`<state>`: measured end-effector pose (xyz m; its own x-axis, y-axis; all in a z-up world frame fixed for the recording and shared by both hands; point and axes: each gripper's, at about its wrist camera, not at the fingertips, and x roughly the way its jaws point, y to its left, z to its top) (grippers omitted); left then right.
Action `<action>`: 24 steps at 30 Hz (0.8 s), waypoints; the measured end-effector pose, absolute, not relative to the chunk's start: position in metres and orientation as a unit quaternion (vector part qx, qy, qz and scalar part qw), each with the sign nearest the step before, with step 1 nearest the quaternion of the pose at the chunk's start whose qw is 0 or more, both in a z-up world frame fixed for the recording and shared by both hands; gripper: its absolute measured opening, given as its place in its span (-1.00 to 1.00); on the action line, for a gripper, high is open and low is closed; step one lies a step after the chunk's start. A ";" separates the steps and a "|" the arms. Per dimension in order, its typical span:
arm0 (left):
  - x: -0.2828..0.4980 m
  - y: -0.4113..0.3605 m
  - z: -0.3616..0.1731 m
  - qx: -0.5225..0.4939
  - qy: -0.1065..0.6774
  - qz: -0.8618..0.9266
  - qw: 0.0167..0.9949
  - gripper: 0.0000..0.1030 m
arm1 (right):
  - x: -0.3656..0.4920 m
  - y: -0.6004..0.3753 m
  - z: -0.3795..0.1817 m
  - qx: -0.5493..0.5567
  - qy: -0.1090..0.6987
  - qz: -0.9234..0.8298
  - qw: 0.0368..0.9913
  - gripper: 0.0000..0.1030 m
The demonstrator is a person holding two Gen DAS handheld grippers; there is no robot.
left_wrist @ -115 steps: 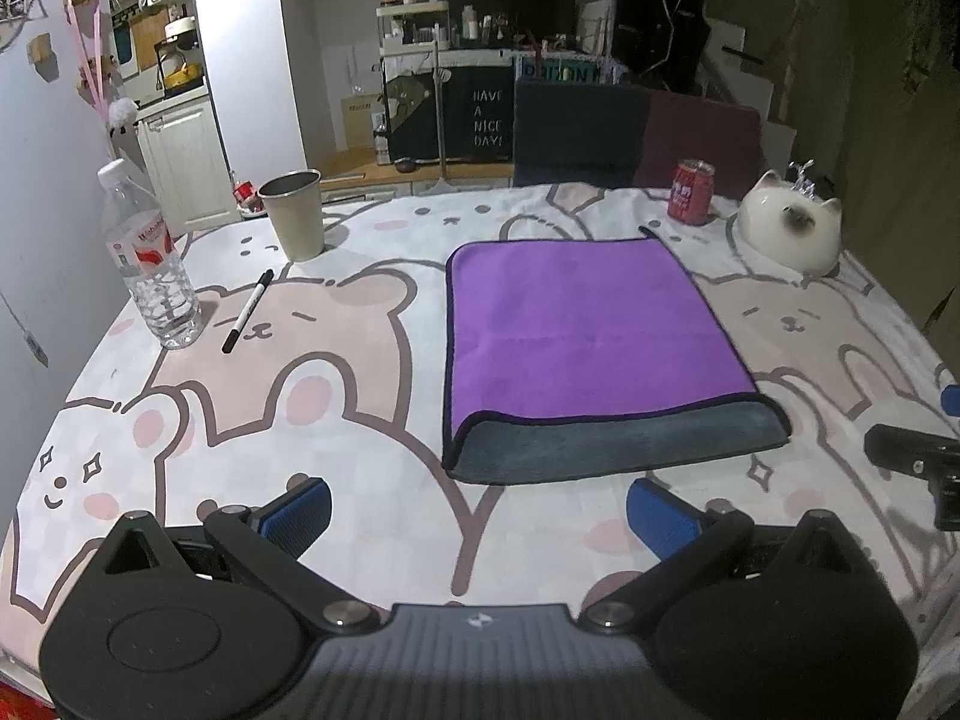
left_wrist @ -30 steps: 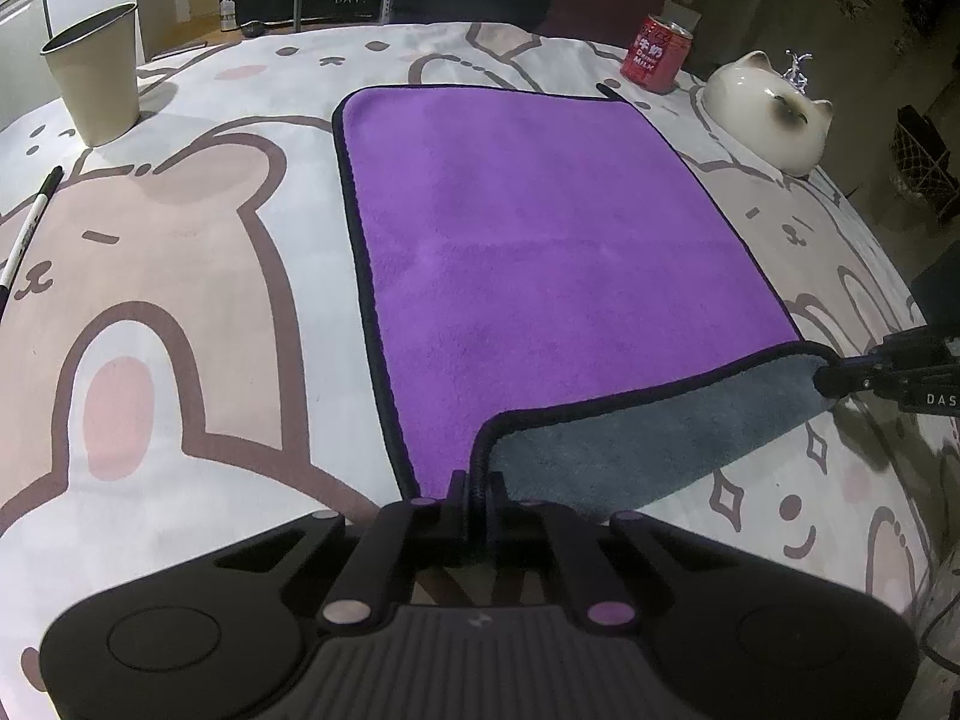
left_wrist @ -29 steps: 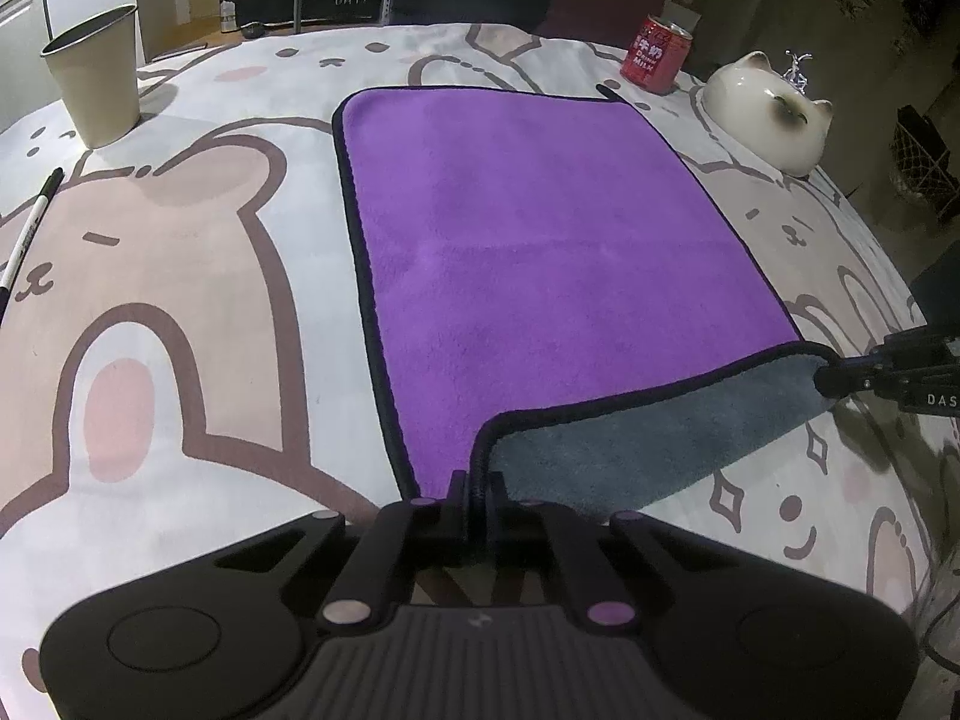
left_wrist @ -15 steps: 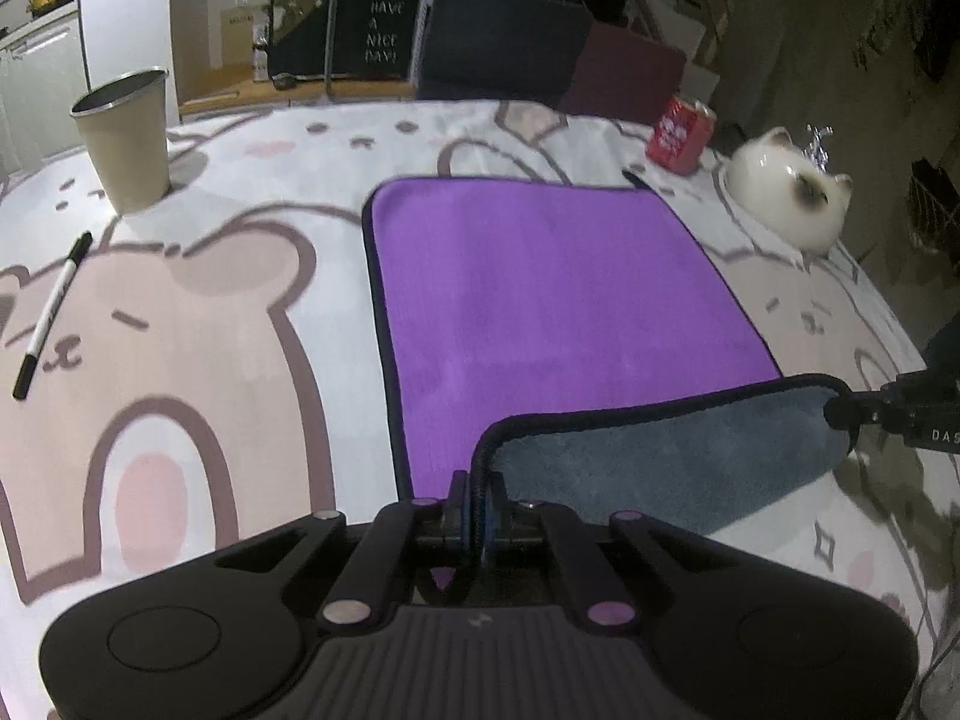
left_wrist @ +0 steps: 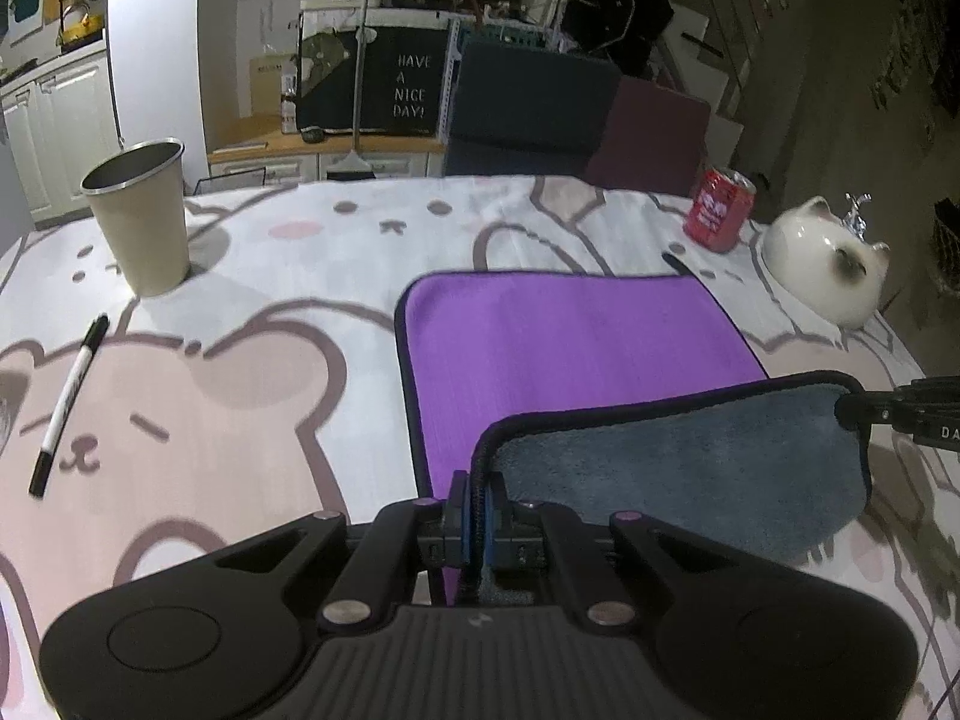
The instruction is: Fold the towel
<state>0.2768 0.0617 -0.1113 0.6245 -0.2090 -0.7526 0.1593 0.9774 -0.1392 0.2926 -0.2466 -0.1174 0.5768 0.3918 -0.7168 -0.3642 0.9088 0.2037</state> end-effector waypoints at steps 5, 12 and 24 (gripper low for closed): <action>0.298 0.060 -0.109 -0.028 0.414 -0.094 0.905 -0.92 | 0.313 -0.246 -0.114 0.023 0.399 0.205 0.893 -0.90; 0.333 0.054 -0.109 -0.025 0.409 -0.082 0.909 -0.92 | 0.341 -0.244 -0.112 0.022 0.393 0.187 0.900 -0.90; 0.381 0.046 -0.103 -0.009 0.393 -0.071 0.917 -0.92 | 0.390 -0.242 -0.112 0.025 0.388 0.163 0.907 -0.90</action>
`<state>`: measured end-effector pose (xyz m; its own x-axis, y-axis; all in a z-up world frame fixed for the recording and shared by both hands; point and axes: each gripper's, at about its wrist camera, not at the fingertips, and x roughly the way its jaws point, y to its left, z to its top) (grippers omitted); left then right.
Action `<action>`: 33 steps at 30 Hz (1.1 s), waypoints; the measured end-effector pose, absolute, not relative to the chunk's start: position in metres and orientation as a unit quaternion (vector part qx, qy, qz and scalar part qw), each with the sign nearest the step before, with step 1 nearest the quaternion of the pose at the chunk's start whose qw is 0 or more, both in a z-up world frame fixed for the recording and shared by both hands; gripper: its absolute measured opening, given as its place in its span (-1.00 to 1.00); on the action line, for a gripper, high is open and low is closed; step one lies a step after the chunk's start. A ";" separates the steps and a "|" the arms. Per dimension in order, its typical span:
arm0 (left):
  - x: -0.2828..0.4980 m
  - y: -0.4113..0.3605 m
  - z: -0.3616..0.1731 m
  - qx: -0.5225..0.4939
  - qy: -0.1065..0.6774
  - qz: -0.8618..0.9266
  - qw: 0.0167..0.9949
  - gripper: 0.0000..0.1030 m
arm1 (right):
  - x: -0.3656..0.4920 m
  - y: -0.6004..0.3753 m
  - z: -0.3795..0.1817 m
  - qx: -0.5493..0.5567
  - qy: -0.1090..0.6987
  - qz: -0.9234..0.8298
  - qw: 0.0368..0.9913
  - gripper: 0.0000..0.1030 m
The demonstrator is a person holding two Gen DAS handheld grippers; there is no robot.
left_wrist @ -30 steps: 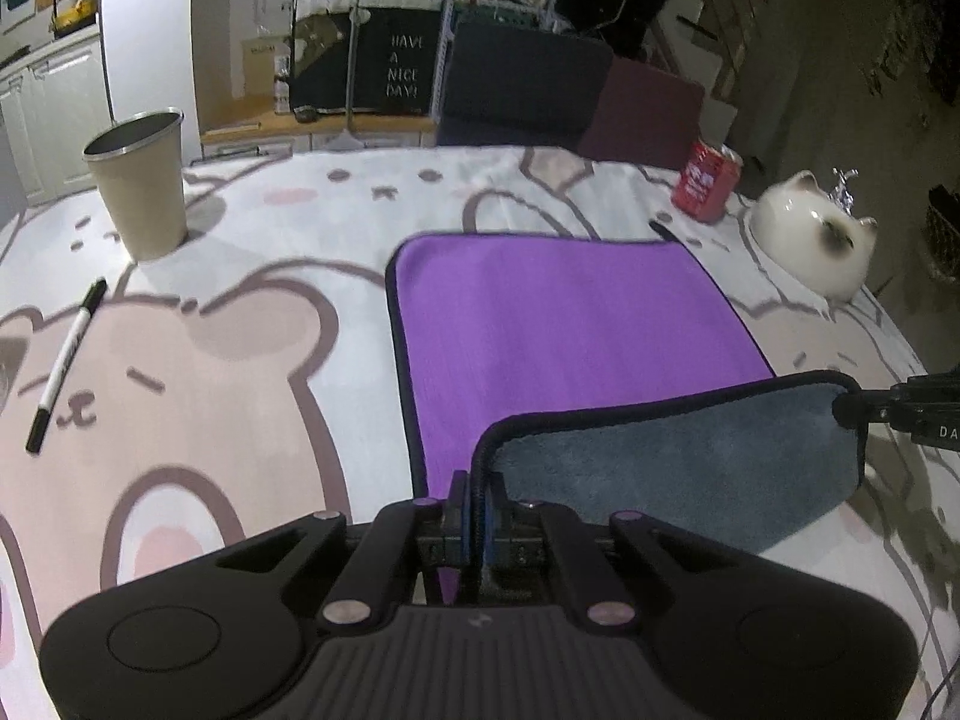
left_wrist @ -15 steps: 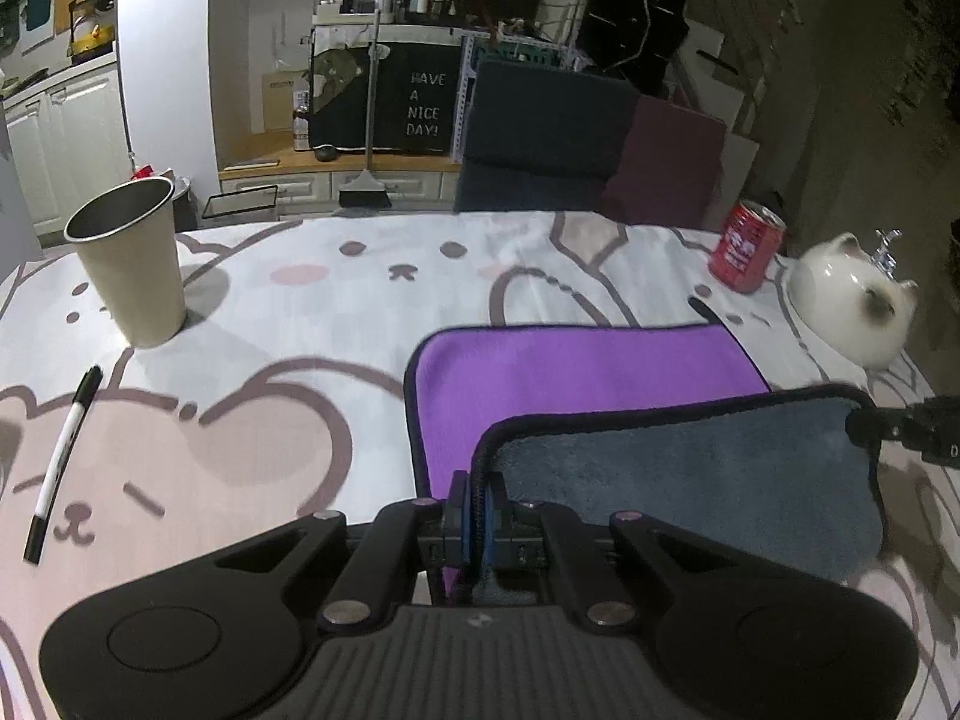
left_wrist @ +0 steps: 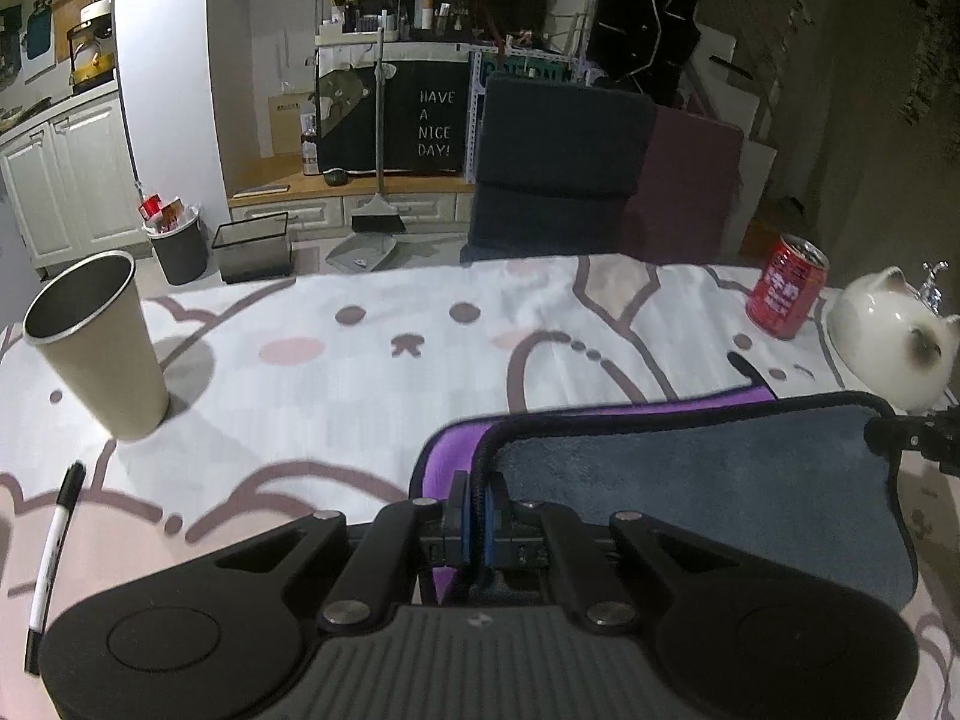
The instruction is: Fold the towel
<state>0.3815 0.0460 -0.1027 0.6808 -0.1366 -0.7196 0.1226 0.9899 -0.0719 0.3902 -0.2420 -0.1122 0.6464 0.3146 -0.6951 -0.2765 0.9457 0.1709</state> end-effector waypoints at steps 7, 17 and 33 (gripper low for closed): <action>0.406 0.038 -0.099 -0.015 0.382 -0.061 0.922 -0.92 | 0.412 -0.242 -0.113 0.024 0.380 0.148 0.913 -0.90; 0.424 0.043 -0.104 -0.030 0.389 -0.039 0.920 -0.92 | 0.441 -0.238 -0.115 0.036 0.366 0.133 0.920 -0.90; 0.437 0.031 -0.124 -0.007 0.436 -0.029 0.900 -0.75 | 0.452 -0.231 -0.135 0.039 0.391 0.113 0.912 -0.43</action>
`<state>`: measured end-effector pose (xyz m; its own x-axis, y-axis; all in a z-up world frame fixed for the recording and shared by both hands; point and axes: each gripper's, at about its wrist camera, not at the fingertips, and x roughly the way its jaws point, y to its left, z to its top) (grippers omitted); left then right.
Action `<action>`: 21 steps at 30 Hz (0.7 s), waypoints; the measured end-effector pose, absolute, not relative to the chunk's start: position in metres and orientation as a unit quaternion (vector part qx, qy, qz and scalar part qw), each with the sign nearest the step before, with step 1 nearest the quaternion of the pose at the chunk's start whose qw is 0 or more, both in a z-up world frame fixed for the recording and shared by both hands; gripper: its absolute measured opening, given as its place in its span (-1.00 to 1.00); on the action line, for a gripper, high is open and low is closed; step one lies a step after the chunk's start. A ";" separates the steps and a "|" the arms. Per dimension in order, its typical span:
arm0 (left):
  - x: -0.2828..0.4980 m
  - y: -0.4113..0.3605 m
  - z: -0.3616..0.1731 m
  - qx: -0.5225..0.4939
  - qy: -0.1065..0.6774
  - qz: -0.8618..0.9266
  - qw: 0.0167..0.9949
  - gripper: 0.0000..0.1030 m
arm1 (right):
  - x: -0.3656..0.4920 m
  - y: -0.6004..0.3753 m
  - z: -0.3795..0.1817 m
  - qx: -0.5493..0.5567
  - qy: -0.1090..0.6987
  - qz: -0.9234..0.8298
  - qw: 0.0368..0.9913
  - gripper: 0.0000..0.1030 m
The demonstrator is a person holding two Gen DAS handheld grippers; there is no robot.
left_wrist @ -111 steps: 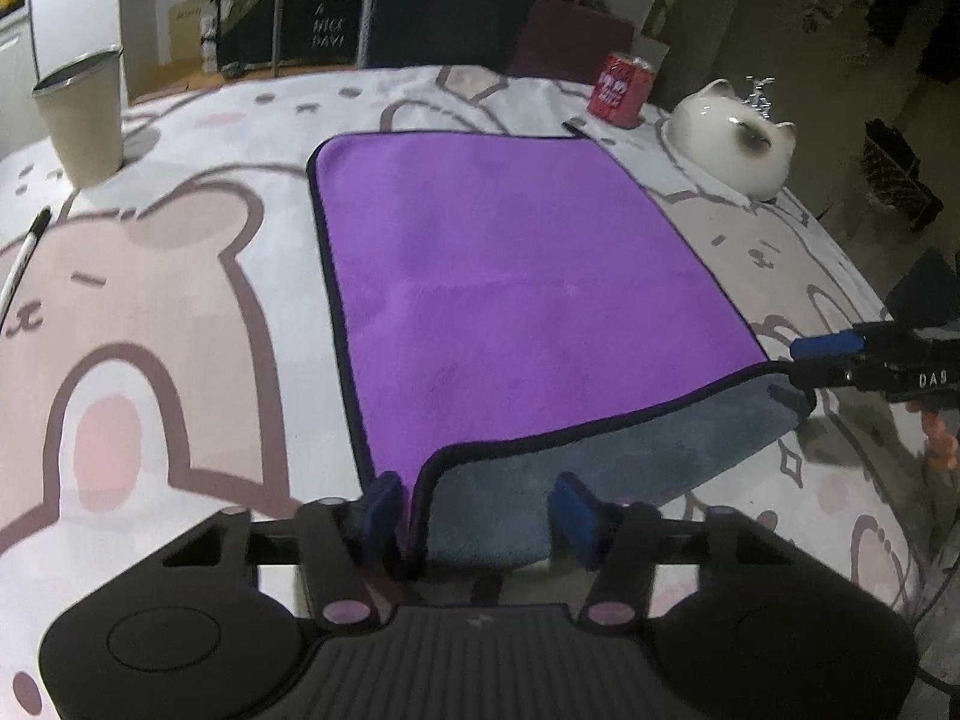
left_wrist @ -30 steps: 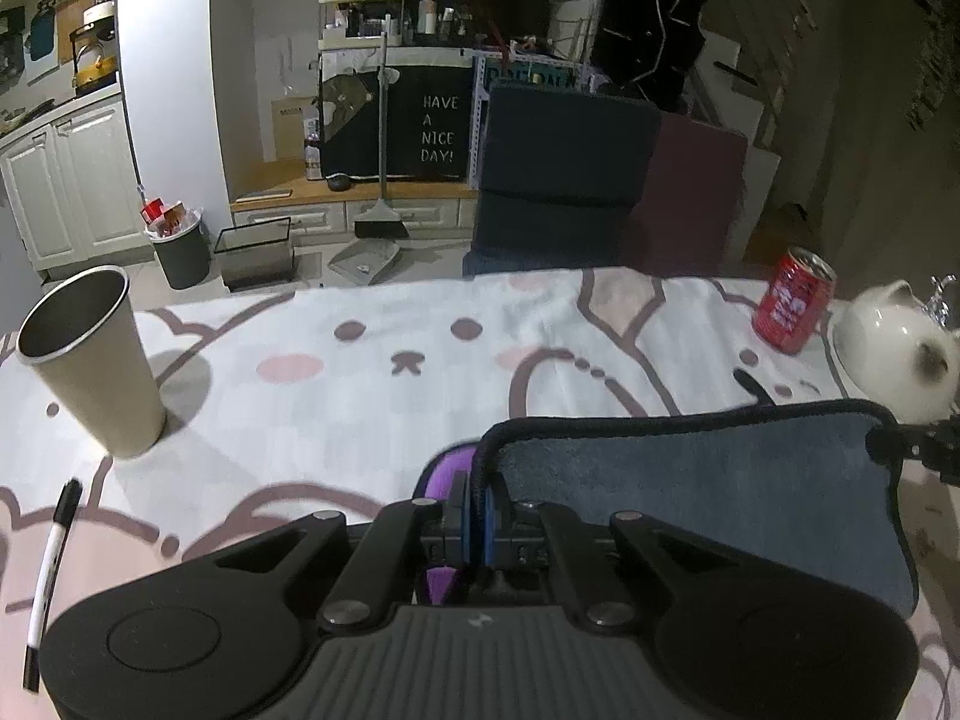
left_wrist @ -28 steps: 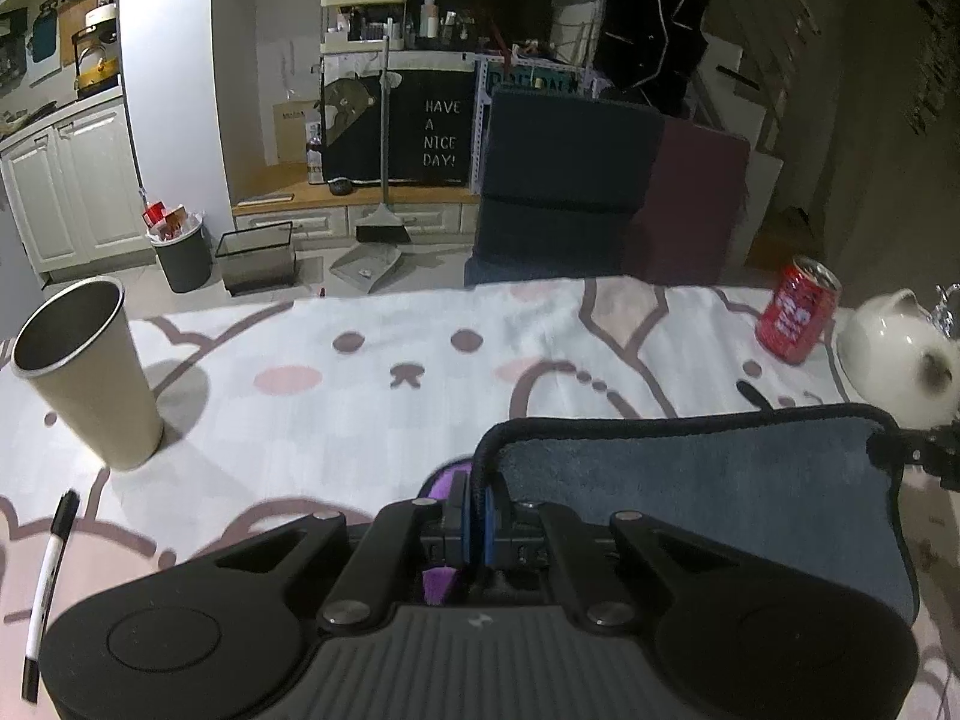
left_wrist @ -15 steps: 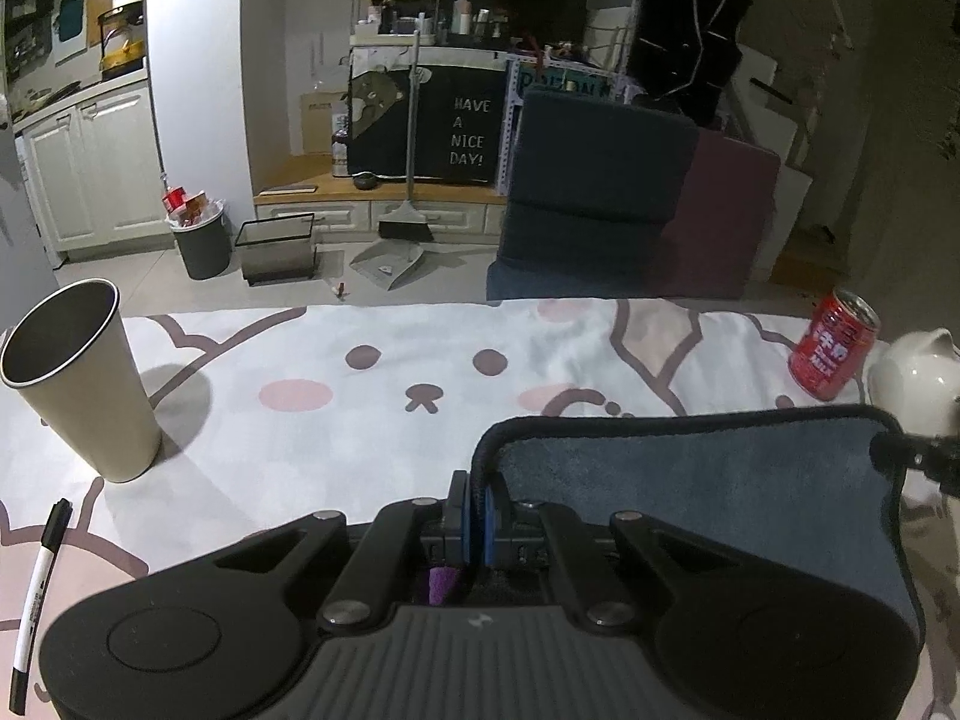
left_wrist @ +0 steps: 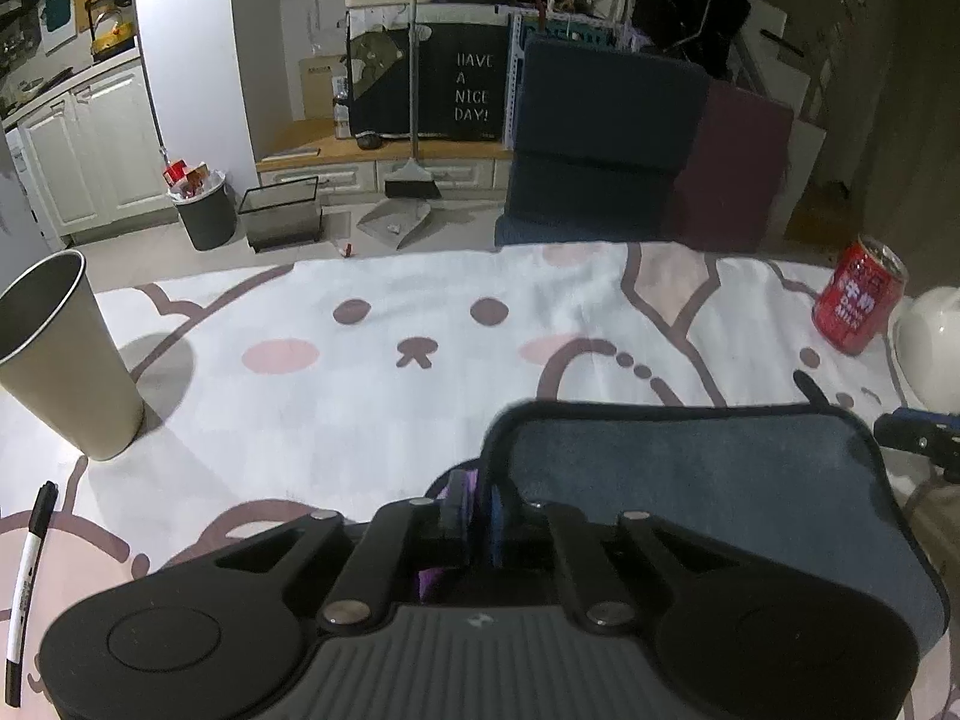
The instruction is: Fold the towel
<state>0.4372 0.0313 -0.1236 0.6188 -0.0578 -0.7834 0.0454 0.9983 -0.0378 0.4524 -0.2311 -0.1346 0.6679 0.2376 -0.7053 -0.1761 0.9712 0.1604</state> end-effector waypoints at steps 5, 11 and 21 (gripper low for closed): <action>0.434 0.034 -0.121 -0.014 0.439 -0.024 0.898 0.27 | 0.449 -0.230 -0.132 0.042 0.397 0.123 0.908 0.00; 0.432 0.033 -0.115 -0.013 0.448 -0.022 0.894 0.88 | 0.447 -0.227 -0.128 0.042 0.404 0.133 0.904 0.46; 0.420 0.024 -0.103 0.002 0.441 -0.021 0.897 1.00 | 0.441 -0.223 -0.116 0.042 0.414 0.127 0.901 0.99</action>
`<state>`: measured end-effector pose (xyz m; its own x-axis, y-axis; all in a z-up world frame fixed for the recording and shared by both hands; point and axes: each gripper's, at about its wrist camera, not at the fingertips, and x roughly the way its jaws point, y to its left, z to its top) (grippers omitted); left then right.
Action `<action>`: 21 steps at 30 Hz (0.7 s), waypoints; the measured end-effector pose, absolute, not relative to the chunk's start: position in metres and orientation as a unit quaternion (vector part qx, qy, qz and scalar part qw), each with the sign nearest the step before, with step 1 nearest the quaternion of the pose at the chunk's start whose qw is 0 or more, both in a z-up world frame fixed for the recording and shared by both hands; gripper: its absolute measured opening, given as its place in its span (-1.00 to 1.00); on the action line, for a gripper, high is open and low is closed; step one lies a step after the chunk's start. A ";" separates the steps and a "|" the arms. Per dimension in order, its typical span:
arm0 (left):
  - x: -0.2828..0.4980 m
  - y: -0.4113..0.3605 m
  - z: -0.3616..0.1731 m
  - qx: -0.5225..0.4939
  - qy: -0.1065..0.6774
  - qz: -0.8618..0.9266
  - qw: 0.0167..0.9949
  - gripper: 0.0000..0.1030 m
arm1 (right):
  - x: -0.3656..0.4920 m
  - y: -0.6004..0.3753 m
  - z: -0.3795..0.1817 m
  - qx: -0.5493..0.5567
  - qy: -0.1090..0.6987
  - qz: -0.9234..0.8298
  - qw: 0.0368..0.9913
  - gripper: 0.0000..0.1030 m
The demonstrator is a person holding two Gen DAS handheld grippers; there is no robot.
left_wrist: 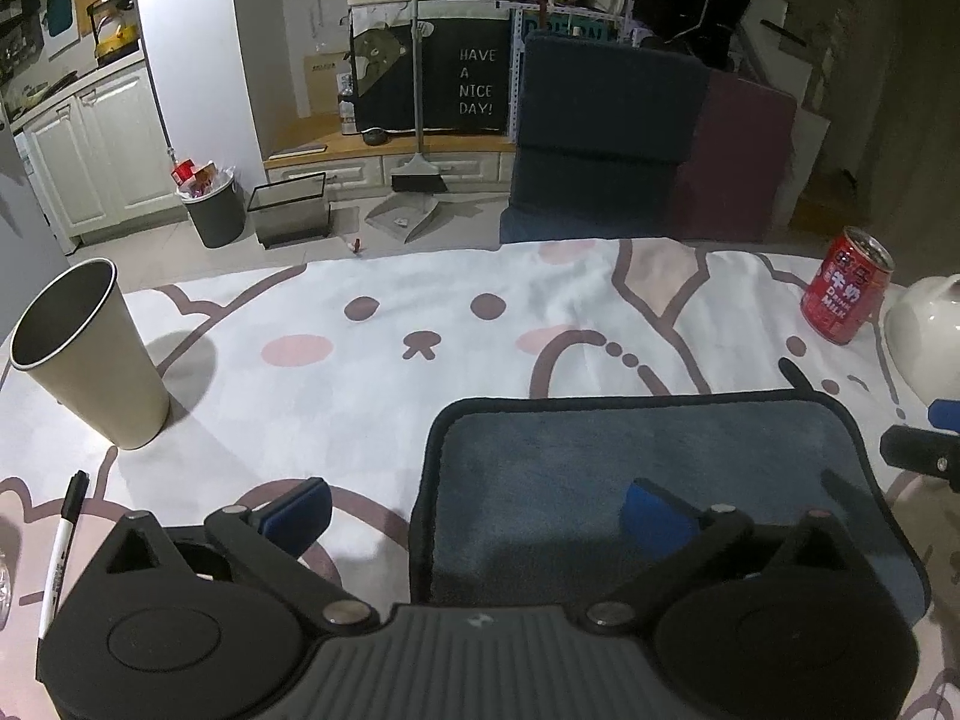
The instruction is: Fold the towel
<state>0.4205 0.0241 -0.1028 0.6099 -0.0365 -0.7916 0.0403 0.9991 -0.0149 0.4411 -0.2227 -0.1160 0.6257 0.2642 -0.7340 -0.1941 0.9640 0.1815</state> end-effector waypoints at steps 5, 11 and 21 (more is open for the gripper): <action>0.414 0.021 -0.095 -0.002 0.443 -0.026 0.896 1.00 | 0.434 -0.222 -0.108 0.033 0.414 0.122 0.901 0.99; 0.403 0.017 -0.082 0.001 0.437 -0.026 0.899 1.00 | 0.426 -0.223 -0.098 0.033 0.415 0.119 0.902 0.99; 0.378 0.012 -0.056 0.004 0.428 -0.026 0.903 1.00 | 0.404 -0.225 -0.083 0.031 0.408 0.119 0.905 0.99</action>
